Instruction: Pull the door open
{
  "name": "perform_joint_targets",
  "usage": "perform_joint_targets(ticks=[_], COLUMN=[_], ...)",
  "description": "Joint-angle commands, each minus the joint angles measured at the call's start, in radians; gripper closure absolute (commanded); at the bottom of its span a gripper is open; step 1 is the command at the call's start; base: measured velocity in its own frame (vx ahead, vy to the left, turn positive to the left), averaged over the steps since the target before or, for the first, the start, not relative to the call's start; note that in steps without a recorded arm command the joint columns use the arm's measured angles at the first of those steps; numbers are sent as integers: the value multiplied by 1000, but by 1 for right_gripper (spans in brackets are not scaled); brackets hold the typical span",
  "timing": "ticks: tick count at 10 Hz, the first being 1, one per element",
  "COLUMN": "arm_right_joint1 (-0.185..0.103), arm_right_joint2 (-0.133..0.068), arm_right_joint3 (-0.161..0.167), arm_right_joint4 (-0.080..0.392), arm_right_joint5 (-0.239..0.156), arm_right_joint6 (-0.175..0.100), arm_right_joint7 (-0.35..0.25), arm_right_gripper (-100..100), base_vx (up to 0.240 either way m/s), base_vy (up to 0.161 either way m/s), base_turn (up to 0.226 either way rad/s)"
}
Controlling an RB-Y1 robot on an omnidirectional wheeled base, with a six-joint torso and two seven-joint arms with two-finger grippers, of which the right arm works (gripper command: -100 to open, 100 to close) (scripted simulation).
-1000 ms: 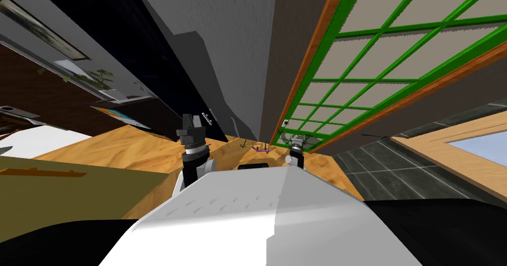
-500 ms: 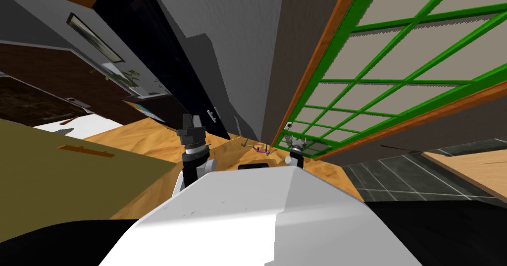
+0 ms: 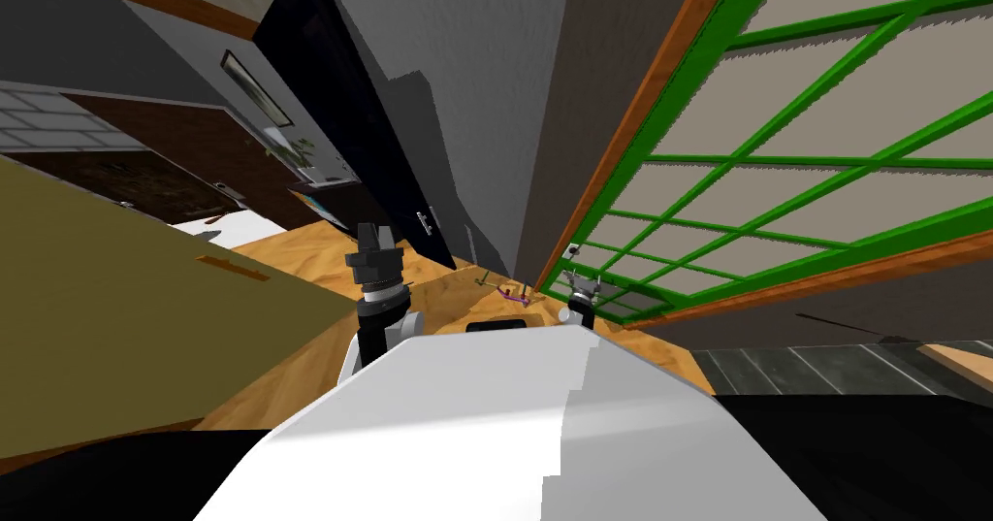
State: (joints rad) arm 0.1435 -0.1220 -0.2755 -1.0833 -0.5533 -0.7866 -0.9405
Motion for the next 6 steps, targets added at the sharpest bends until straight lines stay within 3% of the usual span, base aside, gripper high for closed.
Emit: perform_joint_targets(ticks=[1,3,6], arm_right_joint1=[-11,-26,-40], arm_right_joint2=[0,0,0], arm_right_joint3=[-7,-19,-29], arm_right_joint4=[31,83,129], arm_right_joint5=[-11,-31,-48], arm_right_joint6=[-8,-21,-33], arm_right_joint7=[-27,-73,-115], arm_right_gripper=[-100,-100,-100], base_vx=[-11,1,-23], base_vy=[-88,-109,-109], base_turn=[191,290,194])
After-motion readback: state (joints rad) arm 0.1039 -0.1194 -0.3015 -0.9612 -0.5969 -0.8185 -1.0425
